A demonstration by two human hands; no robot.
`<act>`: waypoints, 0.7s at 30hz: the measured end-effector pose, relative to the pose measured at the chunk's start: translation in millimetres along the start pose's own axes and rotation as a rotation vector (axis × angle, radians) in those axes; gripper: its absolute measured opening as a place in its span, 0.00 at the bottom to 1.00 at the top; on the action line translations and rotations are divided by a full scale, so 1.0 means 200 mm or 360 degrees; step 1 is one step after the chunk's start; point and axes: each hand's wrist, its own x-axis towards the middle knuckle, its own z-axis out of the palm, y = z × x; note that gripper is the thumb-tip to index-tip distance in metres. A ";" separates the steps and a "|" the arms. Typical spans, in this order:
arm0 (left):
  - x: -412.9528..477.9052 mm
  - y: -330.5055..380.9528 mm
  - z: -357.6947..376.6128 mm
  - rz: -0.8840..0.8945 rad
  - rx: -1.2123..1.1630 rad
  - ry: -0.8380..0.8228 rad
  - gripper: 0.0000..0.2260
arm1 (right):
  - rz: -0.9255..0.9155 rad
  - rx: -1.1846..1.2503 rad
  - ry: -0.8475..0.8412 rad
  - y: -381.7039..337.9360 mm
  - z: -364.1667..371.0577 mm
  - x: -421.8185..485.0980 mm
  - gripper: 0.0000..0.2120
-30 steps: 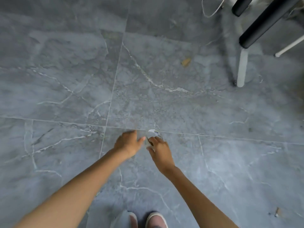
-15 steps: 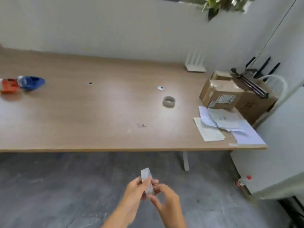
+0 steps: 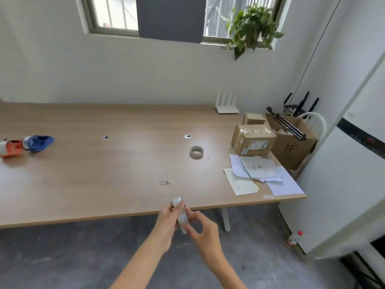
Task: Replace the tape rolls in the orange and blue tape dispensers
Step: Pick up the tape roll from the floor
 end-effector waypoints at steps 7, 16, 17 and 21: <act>0.42 0.16 0.03 0.0061 0.0051 0.0040 0.08 | 0.0212 0.0307 0.0082 0.12 0.04 0.39 0.04; 1.31 0.45 -0.01 0.0085 0.0162 0.0095 0.03 | 0.0384 0.0073 0.0270 0.44 0.05 1.33 0.04; 1.40 0.48 -0.01 0.0077 0.0194 0.0093 0.03 | 0.0395 0.0021 0.0267 0.47 0.05 1.43 0.05; 1.71 0.59 0.03 0.0051 0.0260 0.0082 0.02 | 0.0437 -0.0195 0.0239 0.59 0.05 1.82 0.07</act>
